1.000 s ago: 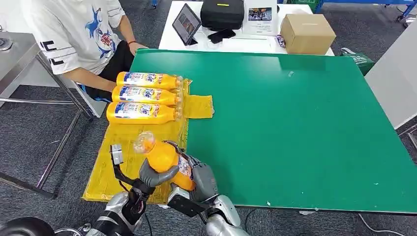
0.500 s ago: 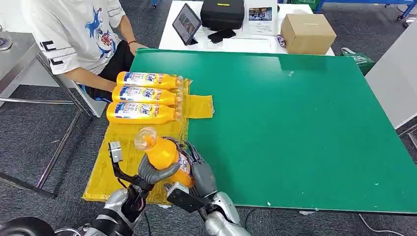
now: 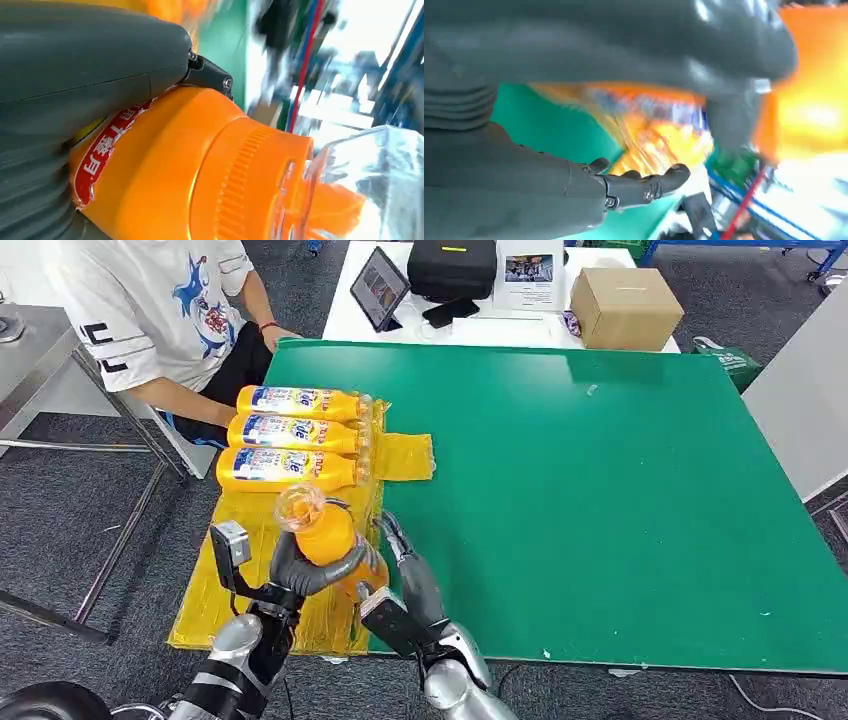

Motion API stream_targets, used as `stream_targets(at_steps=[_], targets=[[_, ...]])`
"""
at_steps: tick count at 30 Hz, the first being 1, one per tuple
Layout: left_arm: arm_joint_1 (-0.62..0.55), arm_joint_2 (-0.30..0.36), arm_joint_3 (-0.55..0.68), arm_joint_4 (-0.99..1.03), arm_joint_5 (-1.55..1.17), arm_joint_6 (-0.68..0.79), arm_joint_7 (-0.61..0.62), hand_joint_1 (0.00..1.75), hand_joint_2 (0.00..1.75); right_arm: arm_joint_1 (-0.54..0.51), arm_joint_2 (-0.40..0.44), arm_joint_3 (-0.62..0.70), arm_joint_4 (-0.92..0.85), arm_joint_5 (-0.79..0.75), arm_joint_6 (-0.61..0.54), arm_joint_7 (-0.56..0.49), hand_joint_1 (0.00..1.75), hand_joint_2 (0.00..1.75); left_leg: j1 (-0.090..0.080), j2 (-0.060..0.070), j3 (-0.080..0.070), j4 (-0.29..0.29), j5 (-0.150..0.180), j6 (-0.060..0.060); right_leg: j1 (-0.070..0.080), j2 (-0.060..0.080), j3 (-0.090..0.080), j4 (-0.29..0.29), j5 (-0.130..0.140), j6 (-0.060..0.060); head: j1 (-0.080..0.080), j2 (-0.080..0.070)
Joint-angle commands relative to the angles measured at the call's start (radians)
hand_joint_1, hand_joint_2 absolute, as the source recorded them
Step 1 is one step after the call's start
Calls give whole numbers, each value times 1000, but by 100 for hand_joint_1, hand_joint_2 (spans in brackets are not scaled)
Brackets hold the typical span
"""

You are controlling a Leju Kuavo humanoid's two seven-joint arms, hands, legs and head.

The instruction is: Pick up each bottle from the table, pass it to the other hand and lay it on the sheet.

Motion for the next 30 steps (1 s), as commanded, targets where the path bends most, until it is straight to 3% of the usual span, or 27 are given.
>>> stream_targets(at_steps=[1, 5, 14, 24, 30], targets=[[-81, -28, 111, -81, -291, 373, -68, 175, 175, 86, -46, -33, -316, -72, -93, -60, 0, 0, 1, -2, 0, 2, -1, -1, 2, -3, 1, 1, -1, -1, 0, 0], [-121, -11, 134, -23, -418, 503, -92, 175, 175, 99, -56, -43, -391, -99, -160, -83, 0, 0, 2, -1, 2, 1, -1, -1, 2, -3, 3, 0, -1, -2, 0, 0], [-120, 14, 115, -10, -525, 539, -69, 175, 175, 108, -59, -89, -434, -136, -189, -94, 0, 0, 1, 0, 2, 0, -1, -1, 1, -1, 2, -1, 1, -3, 0, 0], [-217, 207, -90, 278, -1108, 468, 123, 175, 175, 104, -62, -135, -411, -142, -154, -92, 0, 0, 1, 1, 4, -2, 0, -1, 1, -1, 4, -2, 1, -4, 0, 0], [-289, 244, -136, 391, -1198, 423, 143, 175, 175, 110, -60, -147, -416, -149, -135, -95, 0, 0, 2, 1, 2, -1, 1, -2, 2, 0, 2, 0, 1, -4, 0, 0]])
